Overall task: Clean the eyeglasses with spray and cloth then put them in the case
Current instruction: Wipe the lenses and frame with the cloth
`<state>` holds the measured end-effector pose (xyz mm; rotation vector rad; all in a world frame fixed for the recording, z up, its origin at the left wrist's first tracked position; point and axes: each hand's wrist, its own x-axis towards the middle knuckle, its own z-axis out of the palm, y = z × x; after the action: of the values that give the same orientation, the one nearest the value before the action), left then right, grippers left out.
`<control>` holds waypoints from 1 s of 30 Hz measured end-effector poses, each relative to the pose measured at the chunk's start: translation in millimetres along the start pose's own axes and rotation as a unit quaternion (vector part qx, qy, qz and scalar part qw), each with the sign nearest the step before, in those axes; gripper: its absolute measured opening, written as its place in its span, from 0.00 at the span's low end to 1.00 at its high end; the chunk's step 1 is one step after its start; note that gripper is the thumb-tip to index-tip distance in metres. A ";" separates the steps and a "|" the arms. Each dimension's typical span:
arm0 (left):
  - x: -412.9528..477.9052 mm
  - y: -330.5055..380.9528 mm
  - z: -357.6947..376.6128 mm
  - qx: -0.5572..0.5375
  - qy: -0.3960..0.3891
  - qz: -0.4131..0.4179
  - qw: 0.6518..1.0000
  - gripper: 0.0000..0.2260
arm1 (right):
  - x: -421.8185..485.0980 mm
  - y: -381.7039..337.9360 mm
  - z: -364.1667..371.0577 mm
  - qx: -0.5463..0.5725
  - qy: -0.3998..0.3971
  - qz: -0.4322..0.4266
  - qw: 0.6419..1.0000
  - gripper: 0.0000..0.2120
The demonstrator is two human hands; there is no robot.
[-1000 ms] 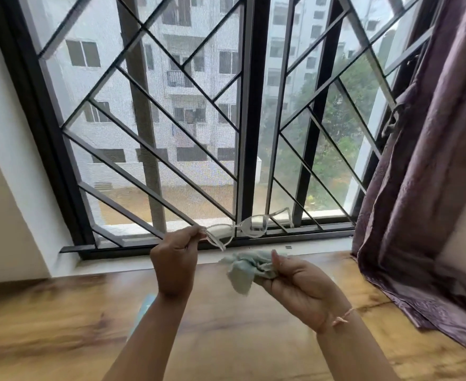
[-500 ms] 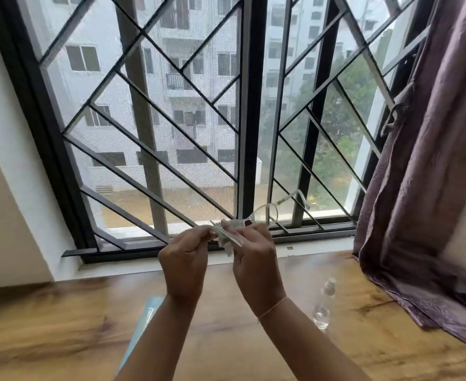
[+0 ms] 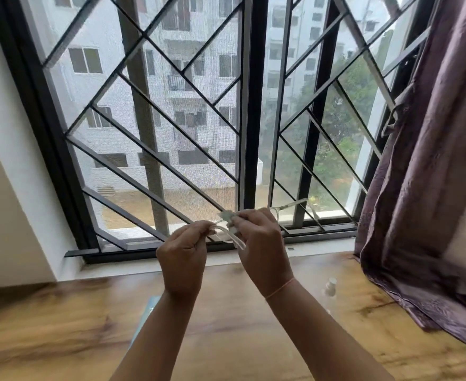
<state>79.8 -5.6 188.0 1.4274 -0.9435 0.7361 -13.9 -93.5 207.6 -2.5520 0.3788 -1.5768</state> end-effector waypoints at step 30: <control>-0.5 6.4 -9.9 0.026 0.043 0.009 0.999 0.06 | -21.9 -25.1 -7.7 0.020 -0.011 0.028 0.999 0.03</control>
<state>74.9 4.6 191.5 1.4236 -0.8772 0.8338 -26.4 -63.2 197.9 -2.5048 0.4087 -1.5191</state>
